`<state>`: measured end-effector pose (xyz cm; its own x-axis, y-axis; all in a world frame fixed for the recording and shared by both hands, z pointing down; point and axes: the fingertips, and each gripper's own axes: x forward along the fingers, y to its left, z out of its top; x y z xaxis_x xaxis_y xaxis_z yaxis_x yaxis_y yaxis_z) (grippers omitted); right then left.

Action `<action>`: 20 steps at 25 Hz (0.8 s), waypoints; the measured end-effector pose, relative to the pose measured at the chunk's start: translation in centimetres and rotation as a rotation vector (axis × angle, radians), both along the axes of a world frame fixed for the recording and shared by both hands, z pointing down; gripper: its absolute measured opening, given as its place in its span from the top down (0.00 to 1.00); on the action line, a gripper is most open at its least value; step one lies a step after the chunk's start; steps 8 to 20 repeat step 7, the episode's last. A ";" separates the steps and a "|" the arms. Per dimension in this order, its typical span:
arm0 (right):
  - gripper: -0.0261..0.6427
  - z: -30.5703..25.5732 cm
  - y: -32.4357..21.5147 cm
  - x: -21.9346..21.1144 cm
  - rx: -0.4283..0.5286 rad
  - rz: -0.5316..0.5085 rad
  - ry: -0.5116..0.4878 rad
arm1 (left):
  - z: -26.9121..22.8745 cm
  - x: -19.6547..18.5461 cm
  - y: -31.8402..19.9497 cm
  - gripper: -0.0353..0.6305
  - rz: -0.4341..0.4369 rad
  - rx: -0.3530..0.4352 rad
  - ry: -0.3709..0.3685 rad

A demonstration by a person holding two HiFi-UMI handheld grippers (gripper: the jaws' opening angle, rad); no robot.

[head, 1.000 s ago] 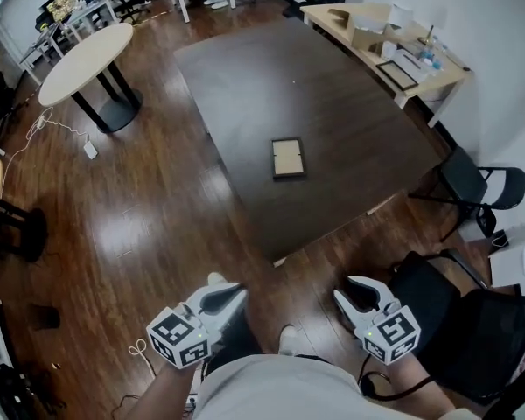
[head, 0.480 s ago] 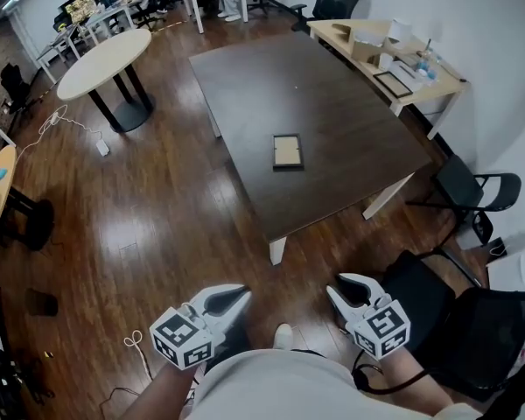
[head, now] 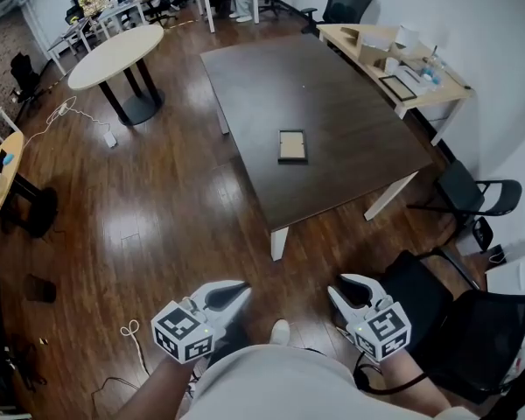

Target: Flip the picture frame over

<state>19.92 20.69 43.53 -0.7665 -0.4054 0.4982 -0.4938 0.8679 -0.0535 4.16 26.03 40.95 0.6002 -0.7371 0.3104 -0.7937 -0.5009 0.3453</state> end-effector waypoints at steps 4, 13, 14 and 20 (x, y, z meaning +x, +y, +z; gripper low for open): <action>0.82 -0.2 0.7 0.4 0.005 0.001 0.003 | -0.2 0.8 0.3 0.92 0.012 0.006 0.008; 0.82 -0.1 0.9 0.8 0.009 0.003 0.007 | -0.1 1.1 0.3 0.92 0.015 0.006 0.003; 0.82 -0.1 0.9 0.8 0.009 0.003 0.007 | -0.1 1.1 0.3 0.92 0.015 0.006 0.003; 0.82 -0.1 0.9 0.8 0.009 0.003 0.007 | -0.1 1.1 0.3 0.92 0.015 0.006 0.003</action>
